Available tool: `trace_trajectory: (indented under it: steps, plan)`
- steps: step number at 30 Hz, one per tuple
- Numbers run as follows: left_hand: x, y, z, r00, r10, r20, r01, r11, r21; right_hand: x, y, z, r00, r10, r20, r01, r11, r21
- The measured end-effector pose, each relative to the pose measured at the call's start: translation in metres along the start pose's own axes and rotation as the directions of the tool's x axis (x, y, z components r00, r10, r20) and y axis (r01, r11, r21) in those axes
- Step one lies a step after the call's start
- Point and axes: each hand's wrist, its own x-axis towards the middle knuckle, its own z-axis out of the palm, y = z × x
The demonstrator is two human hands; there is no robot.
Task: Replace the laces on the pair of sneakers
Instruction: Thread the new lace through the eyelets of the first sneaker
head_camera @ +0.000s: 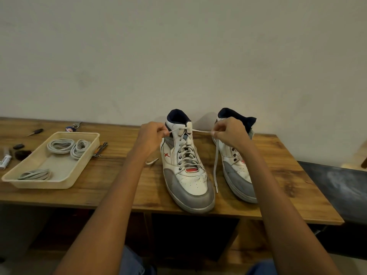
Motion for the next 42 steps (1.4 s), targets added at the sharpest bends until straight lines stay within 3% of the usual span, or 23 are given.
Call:
trace_trajectory:
  steps: [3, 5, 8, 12, 15, 19, 22, 25, 28, 37, 42]
  plan:
    - [0.002, 0.000, -0.008, 0.998, 0.019, 0.061, -0.015, 0.998, -0.055, -0.001, -0.003, -0.009, 0.984, -0.013, 0.177, 0.012, 1.000, 0.009]
    - [0.003, 0.002, -0.008, 0.995, 0.029, 0.096, -0.020, 0.995, -0.096, -0.002, -0.013, -0.005, 0.973, -0.051, 0.224, 0.045, 0.999, 0.030]
    - [0.002, 0.008, -0.004, 0.993, 0.048, 0.111, -0.028, 0.984, -0.177, -0.002, -0.031, 0.014, 0.977, -0.129, 0.168, 0.113, 0.989, 0.097]
    - [0.001, 0.017, 0.004, 0.999, 0.025, 0.041, -0.012, 0.959, -0.284, 0.000, -0.039, 0.037, 0.993, -0.118, 0.009, 0.117, 0.993, 0.027]
    - [0.001, 0.016, 0.010, 0.998, -0.014, -0.056, 0.002, 0.978, -0.211, 0.001, -0.035, 0.035, 0.993, -0.119, -0.020, 0.119, 0.993, 0.023]
    - [-0.002, 0.010, 0.018, 0.988, -0.055, -0.148, 0.048, 0.998, -0.048, 0.000, -0.028, 0.034, 0.995, -0.104, -0.015, 0.104, 0.995, -0.001]
    - [0.002, 0.005, 0.012, 0.997, -0.057, -0.049, 0.048, 0.985, -0.167, -0.001, -0.023, 0.028, 0.984, -0.099, 0.148, 0.088, 0.993, 0.076]
    - [0.000, 0.009, 0.001, 0.989, -0.088, 0.116, 0.133, 0.868, -0.479, -0.005, -0.020, 0.012, 0.934, -0.101, 0.342, -0.004, 0.956, 0.294]
    - [-0.002, 0.022, 0.002, 0.967, -0.143, 0.211, 0.254, 0.599, -0.759, -0.008, -0.025, 0.007, 0.951, -0.121, 0.285, -0.070, 0.814, 0.576]
    - [-0.006, 0.037, 0.016, 0.963, -0.174, 0.204, 0.250, 0.306, -0.919, -0.007, -0.029, 0.025, 0.989, -0.100, 0.111, -0.051, 0.475, 0.879]
    - [-0.004, 0.038, 0.024, 0.967, -0.228, 0.111, 0.182, 0.318, -0.931, -0.005, -0.032, 0.031, 0.999, 0.007, 0.054, -0.052, 0.414, 0.909]
